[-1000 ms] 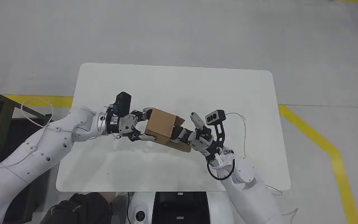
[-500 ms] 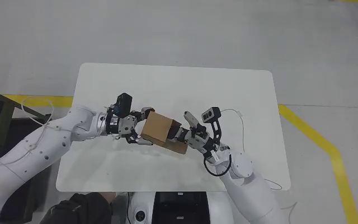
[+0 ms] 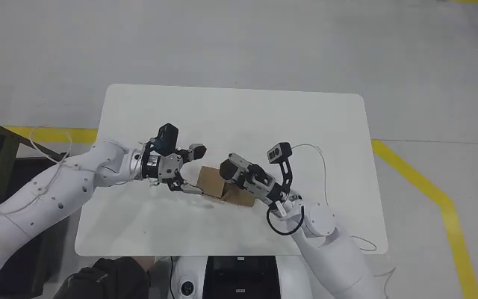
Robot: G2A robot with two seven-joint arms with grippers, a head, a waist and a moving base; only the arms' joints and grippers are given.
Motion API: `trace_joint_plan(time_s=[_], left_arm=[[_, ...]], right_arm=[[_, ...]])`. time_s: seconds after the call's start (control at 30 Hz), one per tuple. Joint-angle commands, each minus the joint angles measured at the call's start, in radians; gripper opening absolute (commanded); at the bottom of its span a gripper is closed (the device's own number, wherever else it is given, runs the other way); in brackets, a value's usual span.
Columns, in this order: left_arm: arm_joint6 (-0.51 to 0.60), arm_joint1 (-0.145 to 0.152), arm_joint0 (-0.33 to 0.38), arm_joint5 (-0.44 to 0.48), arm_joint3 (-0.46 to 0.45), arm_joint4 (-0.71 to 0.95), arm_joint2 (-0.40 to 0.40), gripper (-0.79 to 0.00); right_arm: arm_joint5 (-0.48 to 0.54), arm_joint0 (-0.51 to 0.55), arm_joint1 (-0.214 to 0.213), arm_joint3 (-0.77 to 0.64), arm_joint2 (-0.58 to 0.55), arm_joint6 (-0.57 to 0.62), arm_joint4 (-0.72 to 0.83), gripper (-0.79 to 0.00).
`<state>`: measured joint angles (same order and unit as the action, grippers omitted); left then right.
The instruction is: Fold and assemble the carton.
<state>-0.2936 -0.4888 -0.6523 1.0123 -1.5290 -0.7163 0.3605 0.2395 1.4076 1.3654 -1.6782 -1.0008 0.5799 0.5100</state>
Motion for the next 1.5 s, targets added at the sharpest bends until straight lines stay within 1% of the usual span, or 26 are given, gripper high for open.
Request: trace_joint_plan(time_s=[0.0,0.2,0.3,0.33,0.37,0.43,0.5,0.57,0.6,0.63,0.73,0.87,0.97,1.03,1.07,1.13,1.2,1.27,1.3,1.47], left_arm=[[0.006,0.000,0.012,0.000,0.001,0.007,-0.013,0.000],[0.017,-0.003,0.047,0.000,0.013,0.014,-0.043,0.000],[0.006,-0.005,0.060,0.000,0.037,-0.006,-0.041,0.000],[0.000,-0.006,0.062,0.000,0.049,-0.018,-0.037,0.000],[-0.006,-0.007,0.065,0.000,0.065,-0.032,-0.031,0.000],[-0.023,-0.012,0.060,0.000,0.081,-0.044,-0.025,0.000],[-0.038,-0.015,0.058,0.000,0.098,-0.043,-0.019,0.000],[-0.050,-0.018,0.058,0.000,0.112,-0.038,-0.014,0.000],[-0.055,-0.019,0.058,0.000,0.116,-0.037,-0.011,0.000],[-0.061,-0.020,0.058,0.000,0.121,-0.035,-0.009,0.000],[-0.073,-0.022,0.056,0.000,0.131,-0.036,-0.001,0.000],[-0.083,-0.023,0.052,0.000,0.142,-0.043,0.011,0.000],[-0.080,-0.025,0.047,0.000,0.152,-0.047,0.019,0.000],[-0.076,-0.027,0.045,0.000,0.157,-0.046,0.024,0.000],[-0.075,-0.028,0.043,0.000,0.159,-0.044,0.026,0.000],[-0.071,-0.030,0.040,0.000,0.160,-0.041,0.030,0.000],[-0.067,-0.032,0.037,0.000,0.161,-0.039,0.034,0.000],[-0.064,-0.033,0.035,0.000,0.161,-0.039,0.038,0.000],[-0.064,-0.034,0.033,0.000,0.161,-0.037,0.040,0.000],[-0.058,-0.036,0.028,0.000,0.158,-0.031,0.052,0.000]], right_arm=[[0.001,-0.001,0.000,0.001,0.003,-0.004,-0.005,-0.446],[0.009,-0.003,0.001,0.004,0.005,-0.014,-0.009,-0.462],[0.033,0.006,-0.004,-0.011,-0.013,-0.024,-0.056,-0.419],[0.043,0.010,-0.008,-0.017,-0.027,-0.028,-0.093,-0.400],[0.068,0.013,-0.013,-0.021,-0.055,-0.054,-0.155,-0.357],[0.109,0.034,-0.022,-0.030,-0.097,-0.114,-0.291,-0.332],[0.126,0.056,-0.030,-0.032,-0.125,-0.148,-0.381,-0.299],[0.135,0.065,-0.037,-0.022,-0.154,-0.166,-0.487,-0.225],[0.143,0.067,-0.041,-0.017,-0.168,-0.189,-0.554,-0.219],[0.147,0.071,-0.043,-0.012,-0.174,-0.209,-0.619,-0.191],[0.182,0.070,-0.047,-0.006,-0.170,-0.236,-0.757,-0.191],[0.241,0.052,-0.054,0.010,-0.168,-0.296,-1.009,-0.277],[0.270,0.040,-0.058,0.027,-0.164,-0.349,-1.175,-0.259],[0.286,0.033,-0.062,0.039,-0.164,-0.385,-1.294,-0.277],[0.292,0.032,-0.063,0.047,-0.163,-0.406,-1.343,-0.265],[0.306,0.026,-0.067,0.069,-0.161,-0.442,-1.442,-0.182],[0.306,0.015,-0.070,0.094,-0.160,-0.473,-1.537,-0.191],[0.307,0.007,-0.073,0.123,-0.155,-0.502,-1.606,-0.200],[0.309,0.002,-0.073,0.139,-0.152,-0.512,-1.625,-0.219],[0.300,-0.027,-0.072,0.203,-0.129,-0.521,-1.677,-0.234]])
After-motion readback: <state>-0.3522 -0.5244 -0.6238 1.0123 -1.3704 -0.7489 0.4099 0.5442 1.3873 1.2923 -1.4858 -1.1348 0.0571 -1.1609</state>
